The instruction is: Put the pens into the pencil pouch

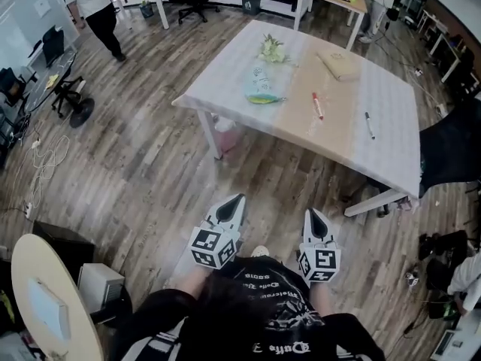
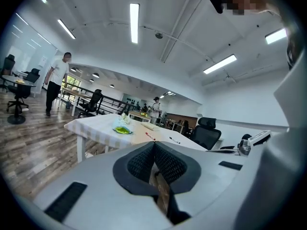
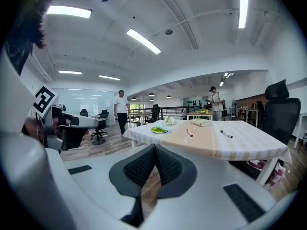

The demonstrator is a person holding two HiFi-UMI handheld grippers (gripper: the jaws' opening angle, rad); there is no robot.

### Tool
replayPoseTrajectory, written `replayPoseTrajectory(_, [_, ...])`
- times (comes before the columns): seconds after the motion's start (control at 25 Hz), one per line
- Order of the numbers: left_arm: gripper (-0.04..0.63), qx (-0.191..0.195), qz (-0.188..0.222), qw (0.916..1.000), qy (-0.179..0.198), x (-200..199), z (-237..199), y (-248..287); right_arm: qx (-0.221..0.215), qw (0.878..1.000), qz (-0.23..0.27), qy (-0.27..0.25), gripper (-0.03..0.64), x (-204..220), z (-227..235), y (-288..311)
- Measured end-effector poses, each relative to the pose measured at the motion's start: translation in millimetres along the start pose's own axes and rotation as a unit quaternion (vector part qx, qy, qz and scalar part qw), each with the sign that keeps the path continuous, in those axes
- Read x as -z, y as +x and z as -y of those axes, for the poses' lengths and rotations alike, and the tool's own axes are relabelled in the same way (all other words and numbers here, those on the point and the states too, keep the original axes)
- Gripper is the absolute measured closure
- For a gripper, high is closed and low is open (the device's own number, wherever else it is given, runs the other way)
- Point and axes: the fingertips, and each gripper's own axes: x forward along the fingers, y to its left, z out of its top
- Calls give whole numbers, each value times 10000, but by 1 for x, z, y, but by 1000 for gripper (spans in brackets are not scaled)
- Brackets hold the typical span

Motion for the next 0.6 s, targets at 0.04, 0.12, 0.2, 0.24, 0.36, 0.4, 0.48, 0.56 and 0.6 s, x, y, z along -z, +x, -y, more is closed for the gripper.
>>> replayPoseTrajectory(0.04, [575,-5,-30,10000,14,0,3,9,-13,10000,-44,37,607,1,9,4])
replayPoseTrajectory(0.12, [575,-18,-101,9999,13,2,7,20,-70,9997,-155,159,607,6,20,9])
replayPoseTrajectory(0.2, [575,-73,-126,9999,-3,2,7,27,-161,9994,-250,200,607,11,25,15])
replayPoseTrajectory(0.24, [575,-100,-120,9999,2,1,6,31,-199,9992,-281,181,607,12,27,19])
replayPoseTrajectory(0.36, [575,-128,-152,9998,17,-1,2,49,-260,9989,-304,225,607,10,36,33])
replayPoseTrajectory(0.4, [575,-113,-198,9997,2,1,0,56,-276,9988,-307,262,607,9,38,37])
replayPoseTrajectory(0.48, [575,-34,-306,9995,-65,6,-2,70,-287,9987,-333,253,607,9,42,42])
replayPoseTrajectory(0.56, [575,43,-380,9992,-89,7,-6,85,-235,9988,-333,273,607,8,50,52])
replayPoseTrajectory(0.6, [575,76,-403,9991,-55,6,-8,94,-189,9988,-316,337,607,6,55,59])
